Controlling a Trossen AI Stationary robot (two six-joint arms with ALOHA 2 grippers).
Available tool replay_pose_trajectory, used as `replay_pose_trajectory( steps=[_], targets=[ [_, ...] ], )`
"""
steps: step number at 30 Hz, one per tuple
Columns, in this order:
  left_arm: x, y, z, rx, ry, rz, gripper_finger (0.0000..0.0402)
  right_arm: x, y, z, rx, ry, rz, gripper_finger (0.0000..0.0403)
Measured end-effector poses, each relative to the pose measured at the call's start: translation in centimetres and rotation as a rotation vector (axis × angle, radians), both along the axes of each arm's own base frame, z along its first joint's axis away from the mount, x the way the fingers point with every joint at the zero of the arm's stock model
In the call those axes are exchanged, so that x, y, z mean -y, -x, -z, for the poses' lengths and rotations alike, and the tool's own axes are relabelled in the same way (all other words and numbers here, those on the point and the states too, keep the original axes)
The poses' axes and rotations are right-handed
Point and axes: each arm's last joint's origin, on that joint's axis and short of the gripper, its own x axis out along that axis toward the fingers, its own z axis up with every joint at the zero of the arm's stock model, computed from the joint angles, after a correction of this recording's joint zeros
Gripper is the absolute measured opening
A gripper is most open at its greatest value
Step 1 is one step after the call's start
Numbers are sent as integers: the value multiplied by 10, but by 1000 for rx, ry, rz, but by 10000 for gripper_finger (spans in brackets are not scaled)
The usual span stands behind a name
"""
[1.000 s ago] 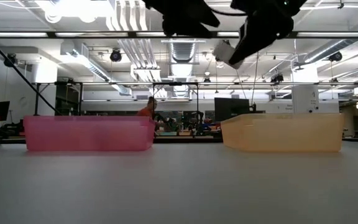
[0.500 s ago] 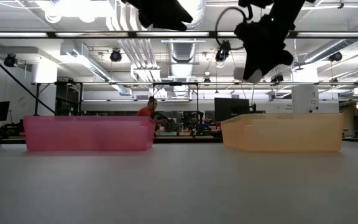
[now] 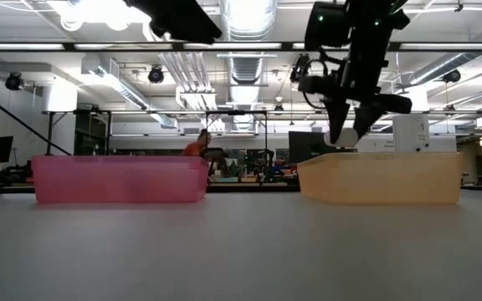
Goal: Pick and place medicine bottles into bin by pill shape (circle, oval)
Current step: Put the white pill into the orange bin
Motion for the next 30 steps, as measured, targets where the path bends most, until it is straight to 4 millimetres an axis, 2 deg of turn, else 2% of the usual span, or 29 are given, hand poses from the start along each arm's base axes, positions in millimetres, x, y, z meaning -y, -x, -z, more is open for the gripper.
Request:
replay_pose_trajectory(
  steps=[5,12,20,30],
  targets=[
    [1,23,-1,41,-22,7,260,-1,-13,17,-123,-44,70,145],
    [1,51,-6,151,-43,13,260,3,-32,31,-247,-57,78,146],
    [1,63,-5,215,-43,14,260,4,-38,44,-300,-65,78,146],
    [1,63,-6,225,-43,13,260,4,-38,50,-323,-57,74,148]
  ],
)
